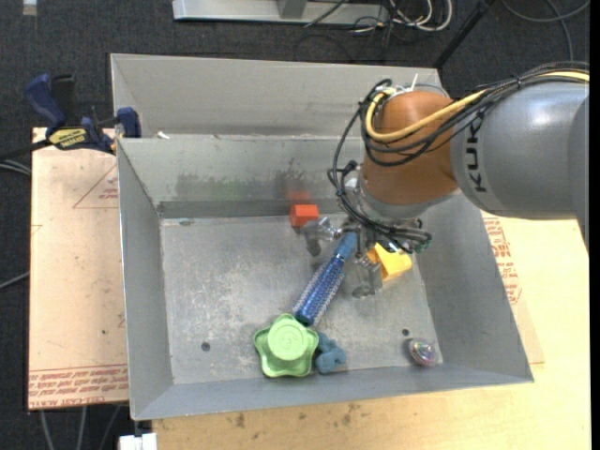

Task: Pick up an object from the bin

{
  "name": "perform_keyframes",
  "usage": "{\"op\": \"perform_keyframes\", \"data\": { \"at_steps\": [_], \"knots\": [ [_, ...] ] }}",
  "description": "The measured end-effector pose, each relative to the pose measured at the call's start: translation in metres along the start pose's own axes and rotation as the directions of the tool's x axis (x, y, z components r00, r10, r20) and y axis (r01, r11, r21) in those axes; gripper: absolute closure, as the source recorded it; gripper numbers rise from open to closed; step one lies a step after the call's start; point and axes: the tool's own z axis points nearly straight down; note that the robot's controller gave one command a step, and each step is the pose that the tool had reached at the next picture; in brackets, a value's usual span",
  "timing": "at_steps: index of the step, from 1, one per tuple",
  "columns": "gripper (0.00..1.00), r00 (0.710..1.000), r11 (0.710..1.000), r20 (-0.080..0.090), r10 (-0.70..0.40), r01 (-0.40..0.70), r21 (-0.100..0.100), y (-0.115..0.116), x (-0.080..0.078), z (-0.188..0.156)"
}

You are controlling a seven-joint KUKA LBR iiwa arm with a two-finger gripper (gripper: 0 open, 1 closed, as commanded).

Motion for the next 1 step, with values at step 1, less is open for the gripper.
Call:
{"op": "perform_keyframes", "data": {
  "at_steps": [1],
  "knots": [
    [0.00, 0.991, 0.991, -0.002, -0.131, 0.131, -0.001, -0.0078, -0.0126, 0.0010]
  ]
}}
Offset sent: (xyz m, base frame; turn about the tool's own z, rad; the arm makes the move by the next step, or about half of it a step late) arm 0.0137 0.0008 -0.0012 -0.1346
